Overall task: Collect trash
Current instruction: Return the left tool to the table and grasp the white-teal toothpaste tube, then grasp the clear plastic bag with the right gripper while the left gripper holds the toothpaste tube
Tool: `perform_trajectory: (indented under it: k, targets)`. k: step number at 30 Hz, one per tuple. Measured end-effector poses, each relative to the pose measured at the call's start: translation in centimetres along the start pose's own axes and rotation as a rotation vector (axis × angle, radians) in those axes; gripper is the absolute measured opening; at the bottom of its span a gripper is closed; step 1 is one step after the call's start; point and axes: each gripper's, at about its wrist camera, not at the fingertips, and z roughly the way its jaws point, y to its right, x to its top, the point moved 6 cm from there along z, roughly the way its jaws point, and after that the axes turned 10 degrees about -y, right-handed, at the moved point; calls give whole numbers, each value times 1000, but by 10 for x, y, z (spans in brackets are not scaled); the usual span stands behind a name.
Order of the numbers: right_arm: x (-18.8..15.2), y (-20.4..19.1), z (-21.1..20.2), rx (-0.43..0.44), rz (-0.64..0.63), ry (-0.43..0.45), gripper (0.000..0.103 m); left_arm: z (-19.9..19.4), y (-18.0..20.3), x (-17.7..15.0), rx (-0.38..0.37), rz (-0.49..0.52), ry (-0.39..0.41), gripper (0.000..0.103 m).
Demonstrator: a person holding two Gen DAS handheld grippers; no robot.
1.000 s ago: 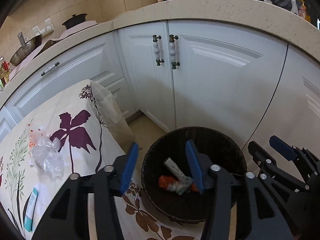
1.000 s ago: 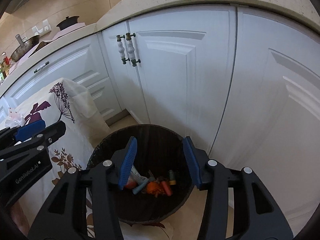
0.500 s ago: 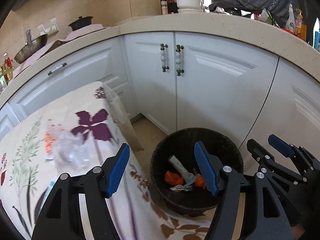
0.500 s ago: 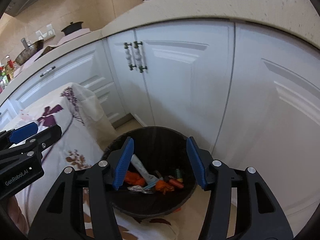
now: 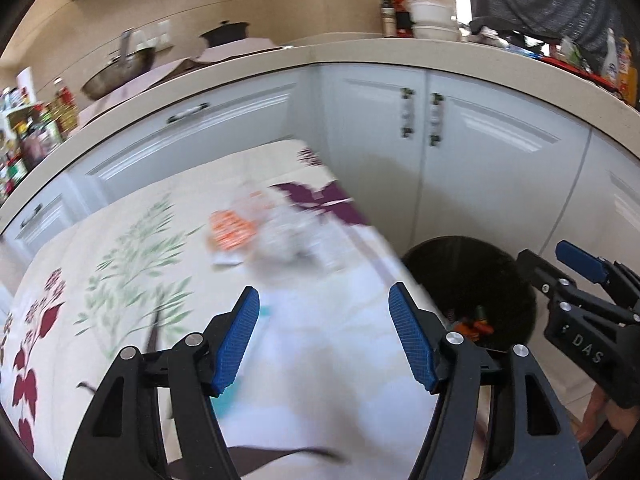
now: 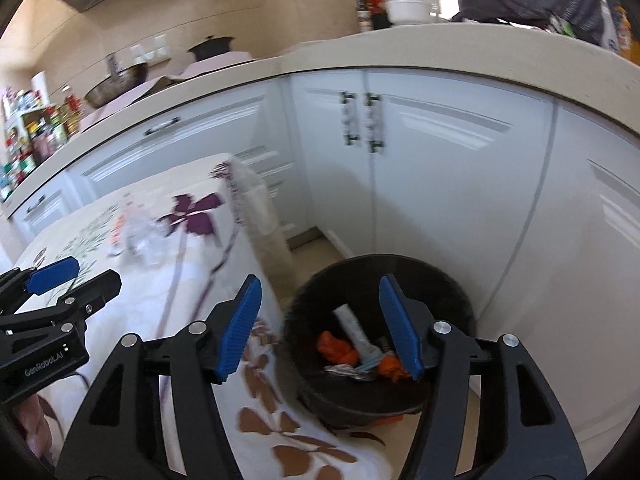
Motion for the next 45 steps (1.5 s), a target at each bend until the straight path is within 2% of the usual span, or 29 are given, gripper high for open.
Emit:
perform_trajectory:
  k: [8,11,16,22,24,28,30,31,32,38,45]
  targets:
    - [-4,-53,-4,45,-81,-5,60,-4,-52,-33,66,-35,-23,66]
    - [-6,-64,-2,53,-99,-14,60,-2,-63,-44,64,-44,-43,66]
    - [-12,-74,2,54,-111,-29,60,2,-69,-54,58,-44,-60,66]
    - [-16,-73,6,45,-114,-45,60,11,-67,-51,31,-31,-80,66]
    - [-16,-71,8,42,-110,-49,60,14,-65,-49,13,-26,-86,61]
    - [-16,-68,9,41,-104,-51,60,19,-60,-48,-12,-6,-98,39]
    - [-16,-68,10,42,-104,-53,60,19,-58,-48,-12,5,-94,32]
    - [-16,-68,11,43,-105,-55,60,19,-56,-48,-17,13,-92,23]
    - [-16,-69,12,44,-106,-57,60,19,-55,-48,-16,22,-89,18]
    - [-11,-75,14,49,-123,-58,60,17,-56,-47,-14,25,-76,12]
    - [3,-94,13,62,-168,-49,60,14,-81,-46,4,-38,-74,10]
